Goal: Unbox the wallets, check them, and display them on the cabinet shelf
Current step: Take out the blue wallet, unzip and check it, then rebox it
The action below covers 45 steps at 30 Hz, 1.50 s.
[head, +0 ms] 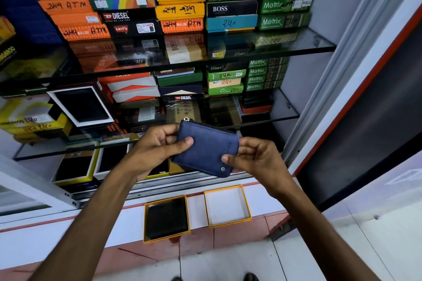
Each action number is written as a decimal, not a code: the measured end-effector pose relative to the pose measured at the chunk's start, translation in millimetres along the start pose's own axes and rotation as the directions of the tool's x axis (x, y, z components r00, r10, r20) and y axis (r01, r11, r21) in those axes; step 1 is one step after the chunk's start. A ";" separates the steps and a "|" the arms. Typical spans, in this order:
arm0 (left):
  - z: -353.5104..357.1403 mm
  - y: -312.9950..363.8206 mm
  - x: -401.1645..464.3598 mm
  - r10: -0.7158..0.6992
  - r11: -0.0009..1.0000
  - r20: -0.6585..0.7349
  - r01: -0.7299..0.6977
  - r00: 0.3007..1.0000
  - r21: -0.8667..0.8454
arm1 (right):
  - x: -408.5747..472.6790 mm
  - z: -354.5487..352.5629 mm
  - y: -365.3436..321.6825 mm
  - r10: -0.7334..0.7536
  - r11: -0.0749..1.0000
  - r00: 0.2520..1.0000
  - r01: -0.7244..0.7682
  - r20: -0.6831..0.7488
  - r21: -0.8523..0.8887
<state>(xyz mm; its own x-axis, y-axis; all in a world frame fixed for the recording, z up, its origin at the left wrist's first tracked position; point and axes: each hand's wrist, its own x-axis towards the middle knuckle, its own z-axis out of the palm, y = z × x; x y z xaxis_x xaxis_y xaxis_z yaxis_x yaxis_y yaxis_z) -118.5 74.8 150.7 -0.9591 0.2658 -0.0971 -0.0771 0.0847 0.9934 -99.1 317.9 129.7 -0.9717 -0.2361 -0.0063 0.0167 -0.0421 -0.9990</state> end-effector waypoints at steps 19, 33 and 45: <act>14.0 -16.6 -6.7 -0.289 0.926 -0.103 0.251 0.952 -0.282 | 0.2 -25.1 45.5 -0.583 0.647 0.801 0.356 -0.135 -0.675; 76.3 -143.3 -12.4 -0.502 0.864 -0.310 0.482 0.808 -0.145 | -18.6 -35.3 128.6 0.480 0.858 0.837 -0.511 -0.262 -0.059; 96.6 -210.1 -14.2 -0.231 0.748 -0.393 0.421 0.890 0.513 | -9.6 -35.1 168.2 0.458 0.635 0.815 -0.580 -0.355 -0.511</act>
<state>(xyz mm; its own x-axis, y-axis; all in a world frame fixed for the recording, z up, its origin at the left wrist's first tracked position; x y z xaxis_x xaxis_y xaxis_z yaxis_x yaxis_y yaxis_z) -62.4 146.0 -62.5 -0.9429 -0.1601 -0.2922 -0.3214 0.6678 0.6714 -95.2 347.2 -39.8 -0.8676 0.1335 -0.4790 0.4539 0.6060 -0.6533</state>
